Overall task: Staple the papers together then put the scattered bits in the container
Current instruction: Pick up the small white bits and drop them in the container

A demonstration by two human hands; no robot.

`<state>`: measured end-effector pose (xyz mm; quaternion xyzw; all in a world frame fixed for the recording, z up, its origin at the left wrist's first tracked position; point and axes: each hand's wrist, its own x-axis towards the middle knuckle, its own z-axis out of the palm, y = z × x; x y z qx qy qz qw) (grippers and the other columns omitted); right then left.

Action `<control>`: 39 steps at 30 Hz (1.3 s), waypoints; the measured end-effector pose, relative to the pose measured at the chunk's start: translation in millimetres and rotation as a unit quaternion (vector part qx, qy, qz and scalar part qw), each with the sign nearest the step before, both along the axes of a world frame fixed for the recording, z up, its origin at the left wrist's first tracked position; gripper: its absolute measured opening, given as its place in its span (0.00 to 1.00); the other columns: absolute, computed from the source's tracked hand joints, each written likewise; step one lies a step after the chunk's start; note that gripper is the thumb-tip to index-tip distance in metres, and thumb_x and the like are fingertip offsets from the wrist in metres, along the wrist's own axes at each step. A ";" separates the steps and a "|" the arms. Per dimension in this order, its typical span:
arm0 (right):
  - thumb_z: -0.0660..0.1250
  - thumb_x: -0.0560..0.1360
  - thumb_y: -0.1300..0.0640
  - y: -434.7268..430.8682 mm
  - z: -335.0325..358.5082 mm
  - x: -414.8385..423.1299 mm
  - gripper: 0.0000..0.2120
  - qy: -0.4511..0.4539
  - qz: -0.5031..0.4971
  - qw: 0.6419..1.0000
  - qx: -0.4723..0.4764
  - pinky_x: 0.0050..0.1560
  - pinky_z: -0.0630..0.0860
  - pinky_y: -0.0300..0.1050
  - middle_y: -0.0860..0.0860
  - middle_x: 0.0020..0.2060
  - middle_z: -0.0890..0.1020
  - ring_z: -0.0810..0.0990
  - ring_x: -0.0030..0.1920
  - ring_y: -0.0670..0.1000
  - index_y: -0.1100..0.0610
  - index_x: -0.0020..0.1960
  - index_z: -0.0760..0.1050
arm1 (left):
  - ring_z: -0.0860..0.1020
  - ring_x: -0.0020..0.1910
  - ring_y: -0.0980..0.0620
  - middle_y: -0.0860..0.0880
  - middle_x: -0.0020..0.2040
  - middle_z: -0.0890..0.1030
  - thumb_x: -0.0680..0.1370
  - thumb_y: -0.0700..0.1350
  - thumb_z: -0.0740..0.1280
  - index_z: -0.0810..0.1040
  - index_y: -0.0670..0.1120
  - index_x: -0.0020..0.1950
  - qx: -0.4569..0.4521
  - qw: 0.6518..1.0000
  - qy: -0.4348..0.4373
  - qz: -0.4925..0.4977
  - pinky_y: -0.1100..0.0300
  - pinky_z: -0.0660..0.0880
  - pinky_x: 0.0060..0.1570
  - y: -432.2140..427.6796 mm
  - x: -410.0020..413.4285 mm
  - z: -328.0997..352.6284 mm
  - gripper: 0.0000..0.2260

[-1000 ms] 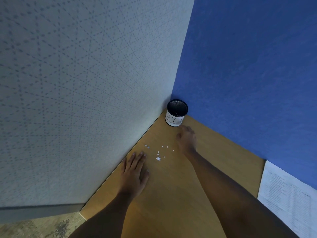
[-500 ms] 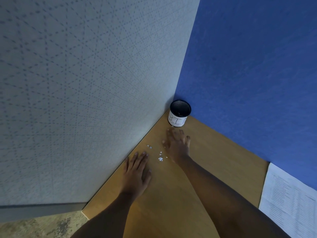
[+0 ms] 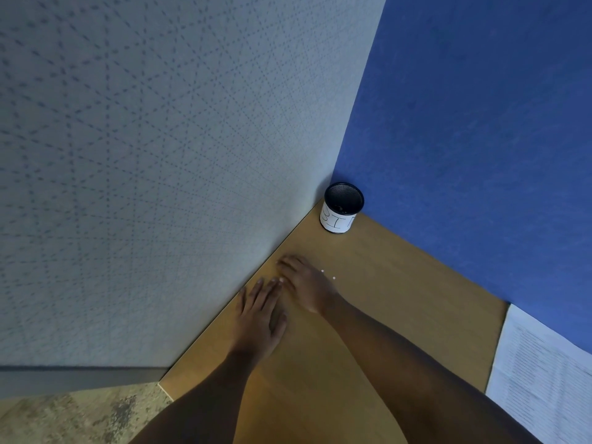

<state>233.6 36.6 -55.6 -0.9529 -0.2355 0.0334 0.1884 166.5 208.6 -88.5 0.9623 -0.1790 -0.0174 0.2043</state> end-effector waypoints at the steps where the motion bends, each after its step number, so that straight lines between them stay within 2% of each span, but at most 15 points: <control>1: 0.62 0.78 0.62 -1.1 0.2 -1.8 0.18 -0.009 0.011 1.000 -0.006 0.65 0.73 0.51 0.58 0.65 0.74 0.69 0.69 0.58 0.63 0.67 0.72 | 0.53 0.78 0.50 0.52 0.76 0.64 0.80 0.57 0.55 0.58 0.51 0.78 -0.002 1.000 -0.001 0.000 0.43 0.49 0.75 0.2 0.0 0.2 0.27; 5: 0.60 0.79 0.60 -13.9 1.8 -5.7 0.17 -0.031 0.033 0.999 -0.021 0.61 0.76 0.52 0.58 0.65 0.75 0.71 0.68 0.58 0.62 0.67 0.72 | 0.54 0.78 0.50 0.52 0.76 0.64 0.80 0.57 0.54 0.60 0.50 0.77 0.003 1.000 -0.003 0.000 0.44 0.48 0.75 0.7 0.1 1.1 0.26; 10: 0.62 0.79 0.59 -40.4 -0.9 -16.9 0.20 -0.035 0.043 0.997 -0.048 0.64 0.74 0.51 0.58 0.67 0.74 0.70 0.69 0.58 0.61 0.70 0.69 | 0.52 0.78 0.51 0.53 0.77 0.62 0.80 0.57 0.53 0.59 0.50 0.78 0.007 1.000 0.001 0.002 0.45 0.46 0.76 1.3 -0.1 0.4 0.27; 15: 0.63 0.78 0.60 -64.2 -1.9 -28.7 0.19 -0.047 -0.012 0.999 -0.022 0.60 0.77 0.50 0.55 0.65 0.76 0.73 0.66 0.55 0.59 0.68 0.72 | 0.53 0.78 0.51 0.53 0.77 0.62 0.80 0.57 0.54 0.59 0.51 0.78 0.002 1.000 -0.001 0.003 0.45 0.46 0.76 0.8 -0.1 2.2 0.26; 19: 0.59 0.79 0.56 -69.1 8.7 -35.4 0.15 -0.078 -0.075 0.993 0.042 0.54 0.78 0.44 0.54 0.60 0.79 0.77 0.59 0.52 0.58 0.62 0.77 | 0.51 0.78 0.51 0.53 0.78 0.61 0.80 0.57 0.53 0.58 0.51 0.78 0.007 1.000 0.000 0.004 0.45 0.47 0.76 1.2 -0.3 1.8 0.27; 25: 0.59 0.80 0.56 -53.9 9.8 -28.2 0.17 0.020 -0.213 0.975 0.058 0.60 0.74 0.52 0.55 0.67 0.70 0.71 0.65 0.55 0.57 0.68 0.69 | 0.52 0.78 0.51 0.53 0.77 0.61 0.80 0.57 0.54 0.59 0.50 0.78 -0.001 1.000 -0.004 0.004 0.46 0.45 0.76 2.3 -2.0 2.3 0.27; 28: 0.61 0.79 0.55 -35.1 8.2 -34.5 0.18 0.026 -0.205 0.978 0.027 0.57 0.75 0.54 0.56 0.64 0.70 0.69 0.62 0.57 0.59 0.67 0.69 | 0.53 0.78 0.51 0.52 0.77 0.63 0.80 0.57 0.55 0.60 0.50 0.77 -0.008 1.000 -0.007 0.004 0.46 0.45 0.76 2.1 -1.5 2.3 0.26; 32: 0.61 0.79 0.49 -13.8 4.8 -49.3 0.23 0.031 -0.176 0.984 0.001 0.58 0.74 0.50 0.58 0.63 0.71 0.69 0.61 0.57 0.61 0.67 0.68 | 0.53 0.78 0.51 0.52 0.76 0.63 0.80 0.56 0.56 0.60 0.50 0.77 -0.012 1.000 -0.009 -0.001 0.46 0.45 0.76 2.8 -0.8 0.5 0.27; 34: 0.62 0.79 0.52 -8.0 6.0 -56.1 0.19 0.021 -0.167 0.986 0.002 0.58 0.75 0.50 0.57 0.61 0.73 0.71 0.61 0.57 0.61 0.66 0.70 | 0.54 0.78 0.51 0.53 0.76 0.63 0.80 0.57 0.56 0.60 0.50 0.77 -0.009 1.000 -0.010 0.000 0.45 0.46 0.76 3.0 -1.1 0.5 0.27; 37: 0.66 0.75 0.61 -7.7 6.9 -61.7 0.12 0.006 -0.141 0.990 0.000 0.48 0.80 0.49 0.57 0.55 0.77 0.76 0.56 0.58 0.60 0.57 0.76 | 0.53 0.78 0.51 0.53 0.77 0.63 0.80 0.57 0.55 0.60 0.50 0.77 -0.007 1.000 -0.010 0.001 0.45 0.47 0.76 2.8 -1.5 1.2 0.27; 39: 0.68 0.72 0.65 -10.0 7.9 -58.9 0.11 0.027 -0.128 0.991 -0.021 0.47 0.80 0.48 0.57 0.54 0.77 0.76 0.56 0.57 0.60 0.55 0.77 | 0.54 0.78 0.51 0.53 0.77 0.63 0.80 0.57 0.56 0.60 0.50 0.77 -0.005 1.000 -0.012 0.001 0.46 0.46 0.76 2.2 -1.4 0.6 0.27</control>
